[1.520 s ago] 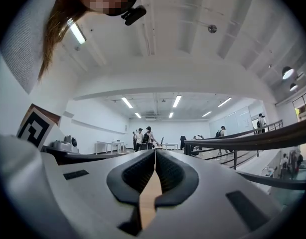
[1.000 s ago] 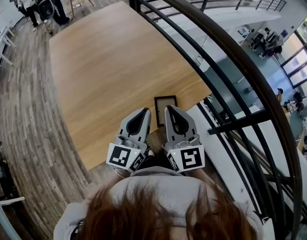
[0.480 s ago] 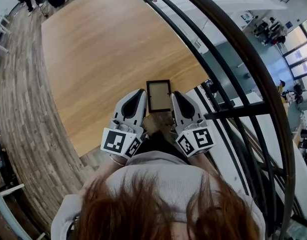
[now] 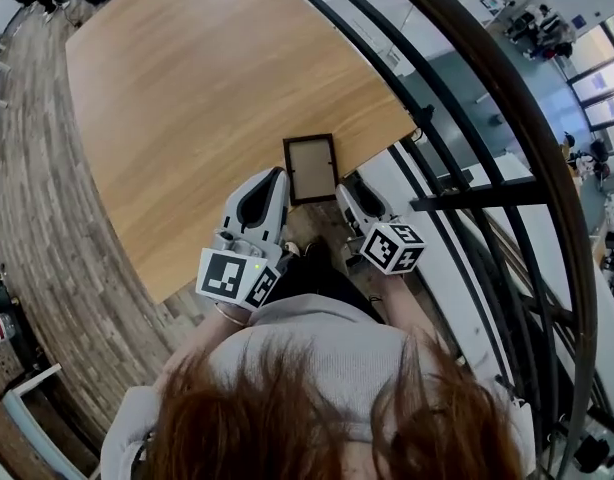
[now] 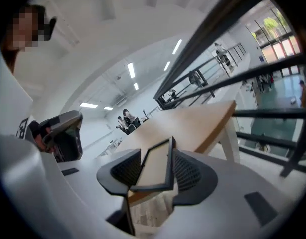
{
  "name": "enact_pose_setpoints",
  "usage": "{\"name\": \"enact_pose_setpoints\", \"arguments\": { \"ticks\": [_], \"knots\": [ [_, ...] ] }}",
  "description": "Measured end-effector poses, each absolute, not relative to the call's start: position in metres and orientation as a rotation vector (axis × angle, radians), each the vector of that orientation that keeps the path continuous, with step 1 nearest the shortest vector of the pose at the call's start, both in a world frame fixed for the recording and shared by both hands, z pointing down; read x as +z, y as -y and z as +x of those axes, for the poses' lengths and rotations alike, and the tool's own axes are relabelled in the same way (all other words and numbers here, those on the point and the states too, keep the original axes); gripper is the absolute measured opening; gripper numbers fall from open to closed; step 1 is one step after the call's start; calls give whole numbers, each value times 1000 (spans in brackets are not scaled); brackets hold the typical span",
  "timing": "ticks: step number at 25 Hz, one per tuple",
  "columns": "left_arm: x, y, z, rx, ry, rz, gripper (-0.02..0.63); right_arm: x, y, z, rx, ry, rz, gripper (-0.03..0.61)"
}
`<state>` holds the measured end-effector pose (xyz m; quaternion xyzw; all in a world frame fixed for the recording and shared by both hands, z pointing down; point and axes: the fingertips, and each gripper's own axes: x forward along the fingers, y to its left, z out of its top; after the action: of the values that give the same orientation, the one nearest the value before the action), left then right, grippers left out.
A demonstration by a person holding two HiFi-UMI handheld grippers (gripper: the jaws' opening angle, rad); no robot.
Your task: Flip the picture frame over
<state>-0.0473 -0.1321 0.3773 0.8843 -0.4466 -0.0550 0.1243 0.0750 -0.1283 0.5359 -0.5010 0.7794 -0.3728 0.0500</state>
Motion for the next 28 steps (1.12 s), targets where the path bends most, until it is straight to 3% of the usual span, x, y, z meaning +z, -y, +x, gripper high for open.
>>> {"name": "enact_pose_setpoints", "arguments": {
  "ticks": [3,9,20,21,23,28],
  "knots": [
    [385,131,-42,-140,1289,2586,6,577,125,77,-1314,-2306,-1432,221],
    [383,118,-49,-94,1290,2597,6,601,119,60,-1607,-1989,-1092,229],
    [387,118,-55,-86,1314,2586,6,598,141,58,-1652,-1781,-895,224],
    [387,118,-55,-86,1315,2585,6,600,140,59,-1650,-1789,-911,212],
    [386,118,-56,-89,1320,2582,6,601,140,61,-1648,-1776,-938,95],
    [384,118,-60,-94,1328,2582,6,599,137,61,-1650,-1751,-940,87]
  ]
}}
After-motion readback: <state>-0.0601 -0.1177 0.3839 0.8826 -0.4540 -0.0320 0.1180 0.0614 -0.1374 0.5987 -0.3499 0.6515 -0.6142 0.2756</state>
